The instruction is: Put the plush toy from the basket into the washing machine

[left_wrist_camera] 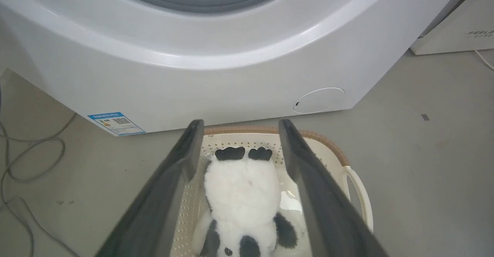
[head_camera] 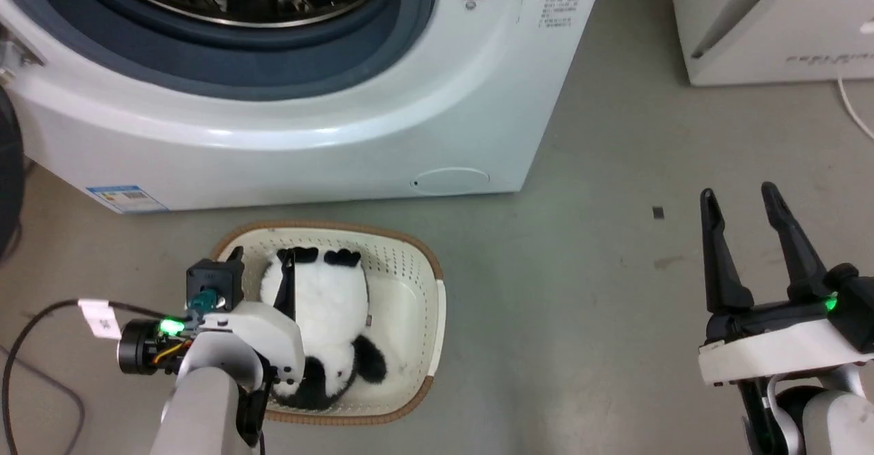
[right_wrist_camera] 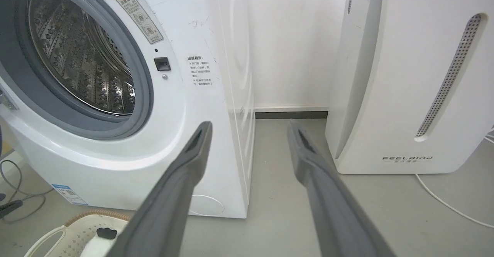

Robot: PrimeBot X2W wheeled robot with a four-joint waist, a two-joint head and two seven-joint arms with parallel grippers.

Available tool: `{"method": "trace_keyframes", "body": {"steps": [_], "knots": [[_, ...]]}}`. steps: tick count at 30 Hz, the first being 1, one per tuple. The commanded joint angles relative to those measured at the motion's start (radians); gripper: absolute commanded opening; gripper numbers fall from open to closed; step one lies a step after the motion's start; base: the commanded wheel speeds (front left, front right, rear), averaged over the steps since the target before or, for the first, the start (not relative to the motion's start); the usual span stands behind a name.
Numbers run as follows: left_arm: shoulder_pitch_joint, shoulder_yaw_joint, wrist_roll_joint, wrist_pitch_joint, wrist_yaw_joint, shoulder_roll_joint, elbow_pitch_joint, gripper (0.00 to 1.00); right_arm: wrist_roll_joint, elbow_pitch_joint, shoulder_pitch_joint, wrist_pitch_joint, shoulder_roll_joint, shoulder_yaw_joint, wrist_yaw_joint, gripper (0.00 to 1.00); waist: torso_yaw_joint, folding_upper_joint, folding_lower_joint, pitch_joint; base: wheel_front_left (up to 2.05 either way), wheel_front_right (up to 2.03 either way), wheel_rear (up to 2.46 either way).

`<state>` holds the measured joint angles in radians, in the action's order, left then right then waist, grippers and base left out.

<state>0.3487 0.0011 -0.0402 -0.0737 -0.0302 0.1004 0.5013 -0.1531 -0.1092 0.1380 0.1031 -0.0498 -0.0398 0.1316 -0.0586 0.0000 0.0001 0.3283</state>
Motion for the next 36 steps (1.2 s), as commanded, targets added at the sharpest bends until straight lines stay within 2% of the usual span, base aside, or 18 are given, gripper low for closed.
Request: {"method": "trace_keyframes", "body": {"steps": [1,27,36], "knots": [[0.041,0.000,-0.004,0.007,-0.004,0.011,0.034,1.00,-0.012,-0.012,0.028,0.009,0.000,-0.004,0.000,1.00,-0.010,0.0000,-0.0001,0.043,0.00,0.00,0.00],[0.299,-0.061,-0.049,0.250,-0.049,0.076,0.308,1.00,-0.062,-0.110,0.116,0.061,0.000,-0.016,-0.001,1.00,-0.049,0.0000,-0.0001,0.368,0.00,0.00,0.00],[0.382,-0.105,-0.093,0.293,-0.059,0.103,0.401,1.00,-0.081,-0.142,0.131,0.080,0.000,-0.033,-0.001,1.00,-0.057,0.0000,-0.0001,0.467,0.00,0.00,0.00]]}}
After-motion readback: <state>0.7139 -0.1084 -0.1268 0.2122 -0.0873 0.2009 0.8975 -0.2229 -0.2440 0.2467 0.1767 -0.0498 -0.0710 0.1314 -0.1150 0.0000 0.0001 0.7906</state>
